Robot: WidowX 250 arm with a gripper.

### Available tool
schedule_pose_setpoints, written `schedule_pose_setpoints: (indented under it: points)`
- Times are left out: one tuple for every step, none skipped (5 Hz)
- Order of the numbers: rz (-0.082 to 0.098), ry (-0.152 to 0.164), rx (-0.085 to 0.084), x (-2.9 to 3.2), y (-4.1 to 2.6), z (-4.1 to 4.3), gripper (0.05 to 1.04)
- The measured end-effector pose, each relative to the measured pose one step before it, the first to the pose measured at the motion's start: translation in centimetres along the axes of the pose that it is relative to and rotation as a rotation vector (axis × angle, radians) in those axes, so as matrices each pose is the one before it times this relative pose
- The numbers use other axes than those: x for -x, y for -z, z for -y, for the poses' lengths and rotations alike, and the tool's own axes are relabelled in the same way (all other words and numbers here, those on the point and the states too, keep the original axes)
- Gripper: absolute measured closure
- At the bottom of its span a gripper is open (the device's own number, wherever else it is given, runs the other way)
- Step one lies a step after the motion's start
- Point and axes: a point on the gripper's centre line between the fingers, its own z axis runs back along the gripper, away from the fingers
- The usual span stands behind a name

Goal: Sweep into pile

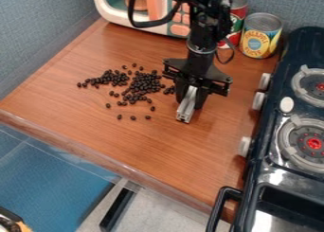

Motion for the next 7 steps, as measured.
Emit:
schedule_pose_setpoints:
  points:
    - [0.0089,0.0056,0.0054,-0.231,0.104,-0.601,0.712]
    - [0.0008,0.0068,0.0007,0.181,0.275,-0.695,0.712]
    - [0.0132,0.0182,0.0015,0.042,0.135,-0.688,0.712]
    - [0.0055,-0.004,-0.0015,-0.061,0.106,-0.814,0.712]
    - [0.0062,-0.0378,-0.0189,-0.359,0.229,-2.504,0.712]
    - [0.0005,-0.0008,-0.0135,-0.295,-0.016,-0.581,0.712]
    - [-0.0037,-0.0076,-0.0247,-0.228,0.179,-1.013,0.712]
